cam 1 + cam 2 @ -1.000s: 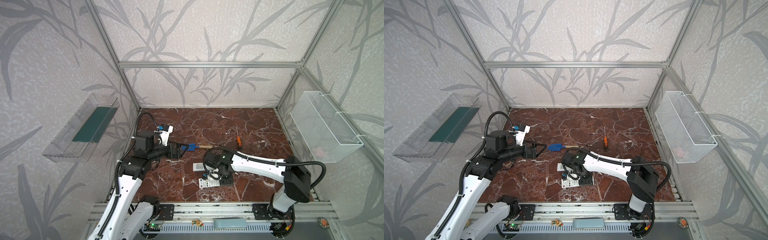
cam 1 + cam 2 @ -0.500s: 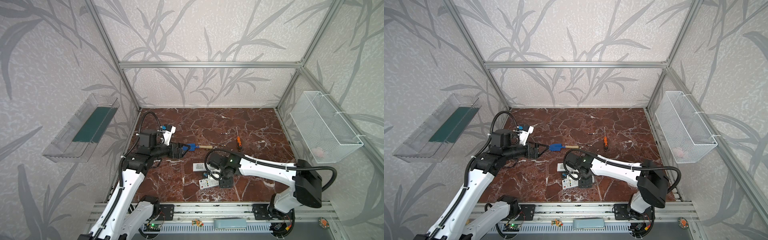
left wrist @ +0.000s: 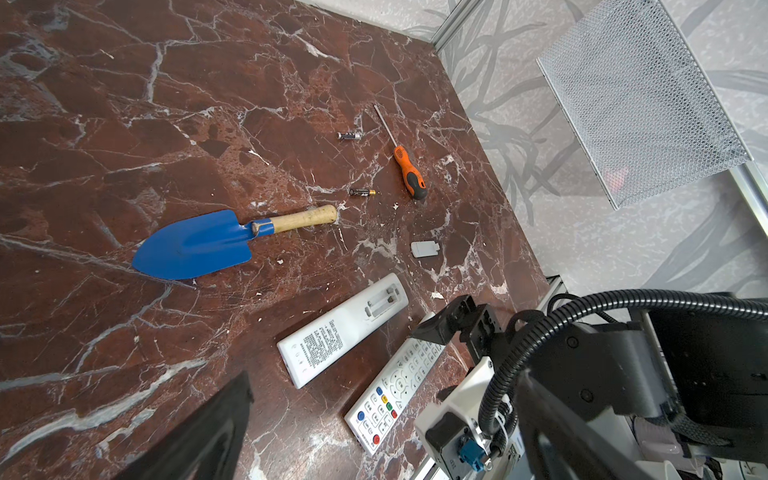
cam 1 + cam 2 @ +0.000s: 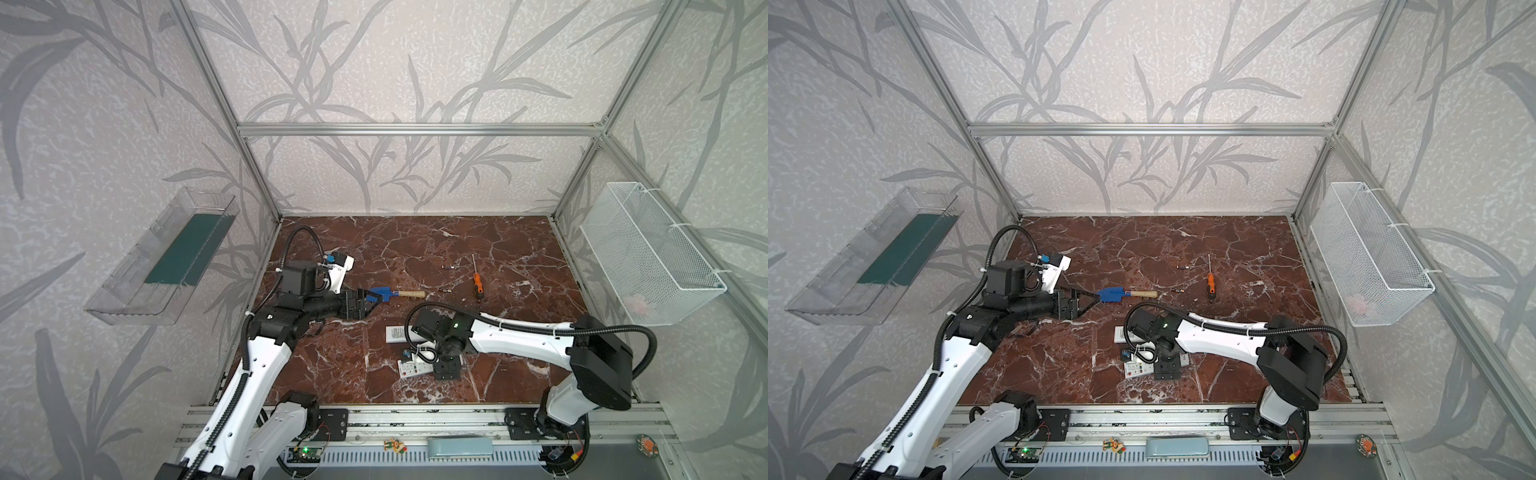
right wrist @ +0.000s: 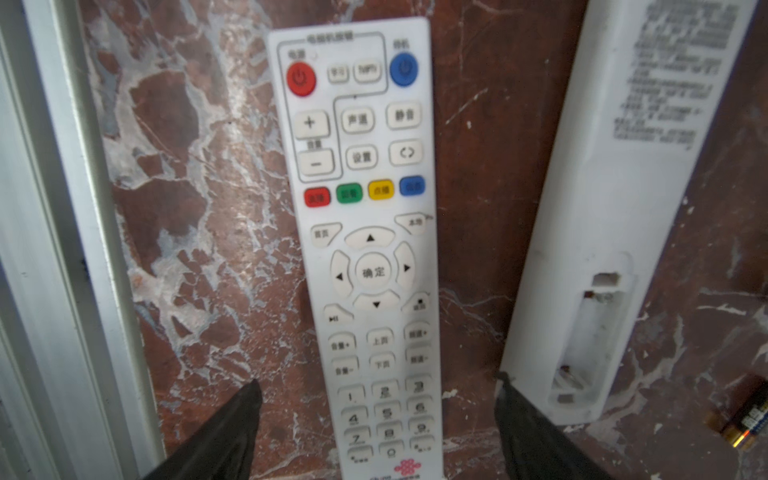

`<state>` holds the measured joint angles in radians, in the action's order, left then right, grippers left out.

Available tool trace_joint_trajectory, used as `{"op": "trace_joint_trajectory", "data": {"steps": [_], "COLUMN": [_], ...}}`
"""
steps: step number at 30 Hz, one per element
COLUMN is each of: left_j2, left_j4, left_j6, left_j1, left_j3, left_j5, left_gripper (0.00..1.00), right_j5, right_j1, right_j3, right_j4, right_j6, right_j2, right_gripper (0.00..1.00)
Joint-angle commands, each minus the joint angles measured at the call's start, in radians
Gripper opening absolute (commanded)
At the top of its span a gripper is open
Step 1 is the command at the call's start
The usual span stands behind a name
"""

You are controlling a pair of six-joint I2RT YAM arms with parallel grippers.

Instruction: Unload the batteries from the remote control

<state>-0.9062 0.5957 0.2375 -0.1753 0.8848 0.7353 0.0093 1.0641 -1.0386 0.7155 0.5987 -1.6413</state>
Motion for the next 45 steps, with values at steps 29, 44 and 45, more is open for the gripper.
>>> {"op": "trace_joint_trajectory", "data": {"steps": [29,44,45], "left_j2": [-0.028,-0.148,-0.145], "left_j4": [0.04,-0.182,-0.224], "left_j6": [-0.061,0.346,0.376], "left_j1": [0.0,0.002,0.002], "left_j3": [-0.007,0.004,-0.01], "left_j5": [-0.006,0.283,0.309], "left_gripper": [1.0,1.0,1.0], "right_j5": [-0.152,0.042,0.04], "right_j1": [-0.079,-0.061,-0.062], "right_j3": [-0.044,0.078,0.09], "right_j4": [-0.021,-0.243,-0.265], "right_j6": [-0.033,-0.028,-0.03], "right_j2": [-0.134,0.3,0.321], "right_gripper": [0.45,0.41,0.41]}}
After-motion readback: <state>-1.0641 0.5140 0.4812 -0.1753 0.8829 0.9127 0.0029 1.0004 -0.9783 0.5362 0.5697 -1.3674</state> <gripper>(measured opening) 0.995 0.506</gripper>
